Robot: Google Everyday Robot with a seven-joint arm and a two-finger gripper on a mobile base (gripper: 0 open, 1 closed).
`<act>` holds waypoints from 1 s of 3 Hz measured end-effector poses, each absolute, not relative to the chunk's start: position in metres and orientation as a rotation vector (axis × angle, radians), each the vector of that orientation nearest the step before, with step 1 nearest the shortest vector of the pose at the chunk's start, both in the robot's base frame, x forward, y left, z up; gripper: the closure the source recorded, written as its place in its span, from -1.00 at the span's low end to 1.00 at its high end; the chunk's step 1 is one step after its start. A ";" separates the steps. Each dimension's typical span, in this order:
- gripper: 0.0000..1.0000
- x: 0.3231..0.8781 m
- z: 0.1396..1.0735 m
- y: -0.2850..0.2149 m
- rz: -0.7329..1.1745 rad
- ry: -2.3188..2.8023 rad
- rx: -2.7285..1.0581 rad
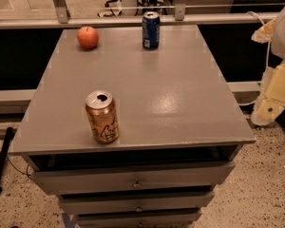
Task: Pick pepsi can
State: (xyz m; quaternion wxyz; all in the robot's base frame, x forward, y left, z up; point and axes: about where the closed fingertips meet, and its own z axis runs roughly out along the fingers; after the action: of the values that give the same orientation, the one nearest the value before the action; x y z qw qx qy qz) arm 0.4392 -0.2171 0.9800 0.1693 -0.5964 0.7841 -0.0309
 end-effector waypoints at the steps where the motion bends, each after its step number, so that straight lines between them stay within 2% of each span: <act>1: -1.00 0.452 0.972 -0.223 -0.041 2.203 -1.605; 3: -1.00 0.544 0.955 -0.206 -0.002 2.025 -1.377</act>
Offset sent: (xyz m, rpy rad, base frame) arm 0.1196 0.0029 -0.0218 0.2751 -0.3221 -0.0790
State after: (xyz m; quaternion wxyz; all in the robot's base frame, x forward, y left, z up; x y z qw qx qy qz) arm 0.5437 -0.2056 0.9553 0.3396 -0.5288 0.7778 -0.0009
